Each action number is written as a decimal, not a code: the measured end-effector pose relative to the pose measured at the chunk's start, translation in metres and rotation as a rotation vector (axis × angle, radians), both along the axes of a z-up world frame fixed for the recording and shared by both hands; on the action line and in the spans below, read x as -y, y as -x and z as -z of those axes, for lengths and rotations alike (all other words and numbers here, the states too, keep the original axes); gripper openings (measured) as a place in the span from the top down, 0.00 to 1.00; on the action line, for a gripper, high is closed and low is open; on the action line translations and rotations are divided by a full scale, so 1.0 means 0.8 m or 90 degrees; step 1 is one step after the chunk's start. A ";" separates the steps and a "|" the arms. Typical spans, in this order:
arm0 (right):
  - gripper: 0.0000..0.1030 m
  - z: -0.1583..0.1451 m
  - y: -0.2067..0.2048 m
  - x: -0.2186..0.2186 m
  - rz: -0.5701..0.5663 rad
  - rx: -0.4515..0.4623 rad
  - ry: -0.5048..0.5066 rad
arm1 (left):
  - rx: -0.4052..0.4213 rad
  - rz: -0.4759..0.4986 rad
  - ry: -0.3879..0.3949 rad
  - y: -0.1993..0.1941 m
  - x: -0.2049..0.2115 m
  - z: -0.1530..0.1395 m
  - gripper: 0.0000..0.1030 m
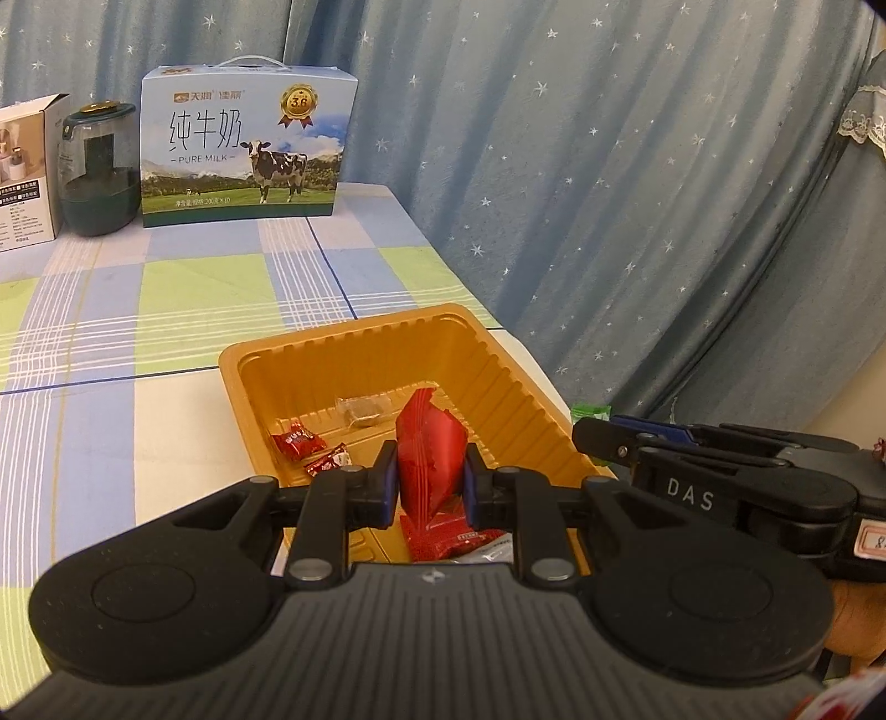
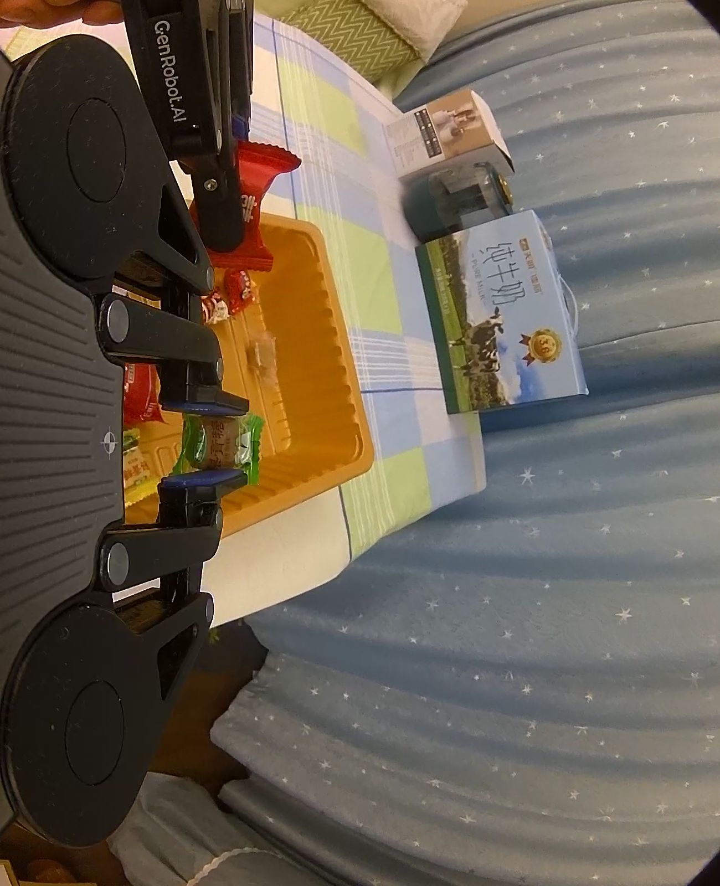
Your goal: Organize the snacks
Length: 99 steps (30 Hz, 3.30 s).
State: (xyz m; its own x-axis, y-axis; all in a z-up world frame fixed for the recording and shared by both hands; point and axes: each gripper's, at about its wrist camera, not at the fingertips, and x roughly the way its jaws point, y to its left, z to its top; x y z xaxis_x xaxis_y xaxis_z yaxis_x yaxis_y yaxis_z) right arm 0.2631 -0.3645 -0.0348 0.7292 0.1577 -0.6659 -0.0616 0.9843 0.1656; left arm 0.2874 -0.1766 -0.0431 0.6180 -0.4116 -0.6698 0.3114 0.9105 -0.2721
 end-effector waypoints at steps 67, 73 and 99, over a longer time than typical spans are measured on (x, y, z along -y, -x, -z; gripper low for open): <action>0.46 -0.014 -0.016 -0.002 0.008 0.023 -0.076 | -0.012 -0.061 -0.041 0.008 -0.051 0.009 0.46; 0.46 -0.021 0.002 -0.003 0.012 0.014 -0.068 | 0.002 -0.077 -0.045 0.022 -0.059 -0.003 0.28; 0.06 -0.081 0.156 -0.043 0.002 -0.003 -0.033 | 0.034 -0.150 -0.068 0.159 -0.111 -0.072 0.00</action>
